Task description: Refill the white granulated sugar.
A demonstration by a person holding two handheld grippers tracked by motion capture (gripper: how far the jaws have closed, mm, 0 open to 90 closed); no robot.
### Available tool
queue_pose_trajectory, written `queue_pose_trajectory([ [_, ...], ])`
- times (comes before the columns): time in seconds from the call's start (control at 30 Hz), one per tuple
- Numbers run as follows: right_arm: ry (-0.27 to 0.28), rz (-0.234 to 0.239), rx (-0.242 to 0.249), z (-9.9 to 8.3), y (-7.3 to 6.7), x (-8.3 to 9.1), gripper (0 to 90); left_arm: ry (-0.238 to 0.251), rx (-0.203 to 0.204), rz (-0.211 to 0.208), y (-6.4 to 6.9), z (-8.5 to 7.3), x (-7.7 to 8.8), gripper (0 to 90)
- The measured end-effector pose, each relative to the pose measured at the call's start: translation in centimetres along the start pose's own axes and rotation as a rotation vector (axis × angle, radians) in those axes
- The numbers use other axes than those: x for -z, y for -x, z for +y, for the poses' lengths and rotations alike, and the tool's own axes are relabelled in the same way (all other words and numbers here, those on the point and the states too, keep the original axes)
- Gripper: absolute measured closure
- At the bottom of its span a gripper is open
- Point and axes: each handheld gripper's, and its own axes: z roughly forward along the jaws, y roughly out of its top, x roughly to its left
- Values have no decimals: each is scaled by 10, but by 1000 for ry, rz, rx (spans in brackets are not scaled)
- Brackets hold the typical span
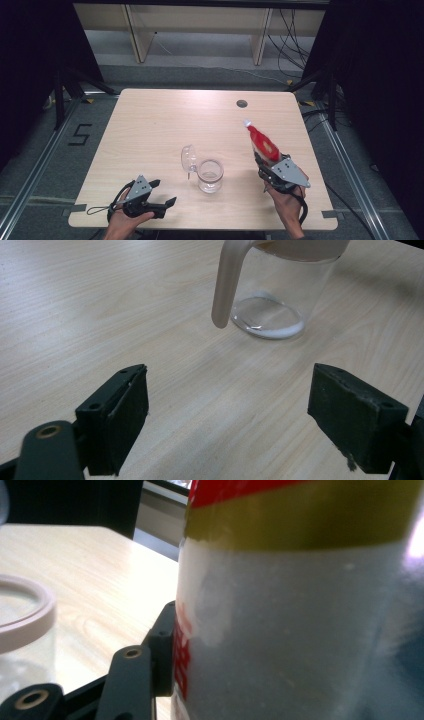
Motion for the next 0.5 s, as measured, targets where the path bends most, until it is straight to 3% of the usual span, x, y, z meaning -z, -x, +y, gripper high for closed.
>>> queue_pose_trajectory([
  [0.03,4,11,49,4,-3,7,491,-4,-2,5,0,0,0,162],
  [0.07,4,11,49,4,-3,7,491,-4,-2,5,0,0,0,163],
  [0.1,-11,7,102,7,-7,13,492,0,2,-3,-1,0,-1,162],
  [0.13,-11,7,102,7,-7,13,492,0,2,-3,-1,0,-1,163],
  [0.17,-14,5,151,10,-12,18,492,-11,-31,0,-3,0,0,162],
  [0.2,-14,5,151,10,-12,18,492,-11,-31,0,-3,0,0,163],
  [0.23,-15,8,190,13,-16,23,493,-11,-30,0,-4,0,0,162],
  [0.27,-15,8,190,13,-16,23,493,-16,-10,10,-2,0,0,162],
  [0.3,-27,-2,254,15,-21,27,494,-17,-13,5,-3,-1,0,163],
  [0.33,-27,-2,254,15,-21,27,494,-17,-13,5,-3,-1,0,163],
  [0.47,-42,5,392,20,-31,38,495,-24,-9,10,-6,-1,-1,163],
  [0.5,-42,5,392,20,-31,38,495,-24,-9,10,-6,-1,-1,163],
])
